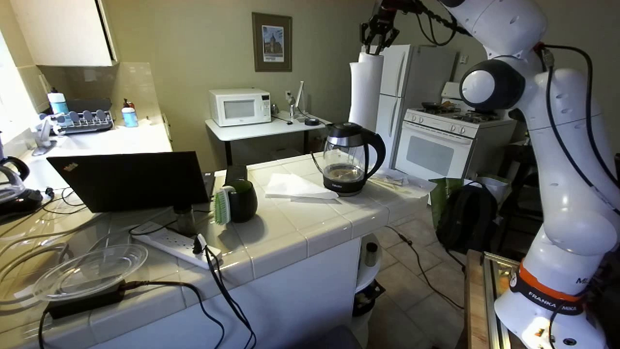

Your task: Remove the paper towels from the rack and them on the table

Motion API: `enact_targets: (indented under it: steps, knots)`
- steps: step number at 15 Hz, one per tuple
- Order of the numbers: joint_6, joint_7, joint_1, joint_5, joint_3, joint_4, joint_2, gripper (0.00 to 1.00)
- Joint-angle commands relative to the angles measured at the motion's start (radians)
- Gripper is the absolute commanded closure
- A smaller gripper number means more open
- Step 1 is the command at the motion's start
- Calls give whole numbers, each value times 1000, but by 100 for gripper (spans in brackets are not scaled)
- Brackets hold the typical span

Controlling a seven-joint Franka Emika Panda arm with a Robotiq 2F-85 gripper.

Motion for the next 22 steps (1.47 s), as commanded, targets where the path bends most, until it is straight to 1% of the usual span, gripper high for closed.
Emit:
enact_targets:
  steps: [1,8,17,22]
  knots:
    - [-29,26,-17,14,21,-29,-41,38]
    - [-96,55,-52,63,35,-28,-73,38]
    - [-102,82,-96,123,44,-28,-99,38]
    - [-100,89,-116,138,42,-27,-120,38]
